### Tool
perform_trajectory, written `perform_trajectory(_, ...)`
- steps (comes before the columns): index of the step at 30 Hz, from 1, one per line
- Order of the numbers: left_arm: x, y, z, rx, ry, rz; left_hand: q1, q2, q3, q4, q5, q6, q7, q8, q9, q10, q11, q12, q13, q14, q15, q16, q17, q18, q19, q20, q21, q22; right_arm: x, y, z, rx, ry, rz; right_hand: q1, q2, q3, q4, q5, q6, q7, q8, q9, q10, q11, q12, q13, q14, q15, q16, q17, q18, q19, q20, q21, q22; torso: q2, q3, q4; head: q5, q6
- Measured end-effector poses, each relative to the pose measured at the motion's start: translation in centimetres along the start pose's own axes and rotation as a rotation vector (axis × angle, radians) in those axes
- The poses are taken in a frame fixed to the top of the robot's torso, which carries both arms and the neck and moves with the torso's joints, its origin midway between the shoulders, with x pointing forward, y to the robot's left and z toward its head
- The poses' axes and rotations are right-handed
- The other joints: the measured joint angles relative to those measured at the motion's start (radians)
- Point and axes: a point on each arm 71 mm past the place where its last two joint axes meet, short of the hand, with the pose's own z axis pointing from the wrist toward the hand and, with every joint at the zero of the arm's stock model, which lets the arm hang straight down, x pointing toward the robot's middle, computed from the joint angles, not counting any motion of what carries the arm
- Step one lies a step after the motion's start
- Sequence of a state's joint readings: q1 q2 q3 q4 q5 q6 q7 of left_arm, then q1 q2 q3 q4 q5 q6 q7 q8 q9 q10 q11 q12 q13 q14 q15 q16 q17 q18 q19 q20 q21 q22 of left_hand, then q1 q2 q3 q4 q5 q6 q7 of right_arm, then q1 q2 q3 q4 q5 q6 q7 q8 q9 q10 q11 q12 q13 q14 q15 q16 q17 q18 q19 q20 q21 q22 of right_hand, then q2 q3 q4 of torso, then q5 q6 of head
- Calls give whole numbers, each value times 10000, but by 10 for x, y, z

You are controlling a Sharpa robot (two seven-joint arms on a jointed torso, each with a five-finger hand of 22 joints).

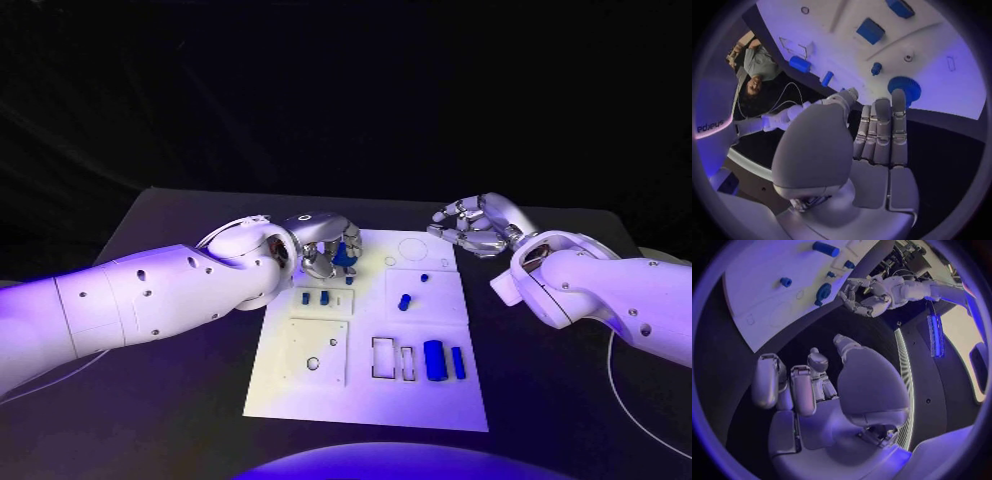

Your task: Assemble the parts on the task board

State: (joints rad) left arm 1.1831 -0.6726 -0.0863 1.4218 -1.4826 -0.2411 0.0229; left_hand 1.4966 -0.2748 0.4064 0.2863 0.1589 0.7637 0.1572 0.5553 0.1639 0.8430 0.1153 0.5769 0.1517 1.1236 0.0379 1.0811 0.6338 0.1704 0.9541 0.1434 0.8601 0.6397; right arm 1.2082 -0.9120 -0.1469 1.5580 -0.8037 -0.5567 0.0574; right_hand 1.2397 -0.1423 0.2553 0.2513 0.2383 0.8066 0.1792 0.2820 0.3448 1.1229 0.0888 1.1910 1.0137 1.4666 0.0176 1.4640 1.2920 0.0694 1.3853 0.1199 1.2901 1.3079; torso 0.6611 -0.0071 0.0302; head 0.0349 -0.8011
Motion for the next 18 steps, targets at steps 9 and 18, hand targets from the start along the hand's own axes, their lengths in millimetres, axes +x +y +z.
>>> perform_trajectory(9, 7, -5, 8, 139, 637, 646, 2, 2, -92, -7, 0, 356, 36, -363, -108, 337, -39, -276, -248, 770, 51, 1496, 1333, 1, 0, 0, 614, 464, 0, 0, 0, -85, -36, -6, 80, 0, -13, 97, 0, -36, -37, 0, 11, -661, -17, -719, -968, 0, 0, -485, -838, 158, -519, -52, -1035, -162, -3, 3, 7, -21, -24)
perform_trajectory(18, 11, -2, 14, -62, 1071, 956, 182, 50, -56, -43, 0, 583, -51, -504, -132, 493, -63, -392, -368, 1244, 49, 2370, 2189, 3, 241, -20, 1402, 1225, 0, 1, 1, -151, -57, 1, 80, 0, -13, 97, -1, -36, -36, 0, 10, -661, -18, -719, -1012, -1, 0, -485, -861, 158, -522, -49, -1046, -179, -6, 12, -4, -15, -40)
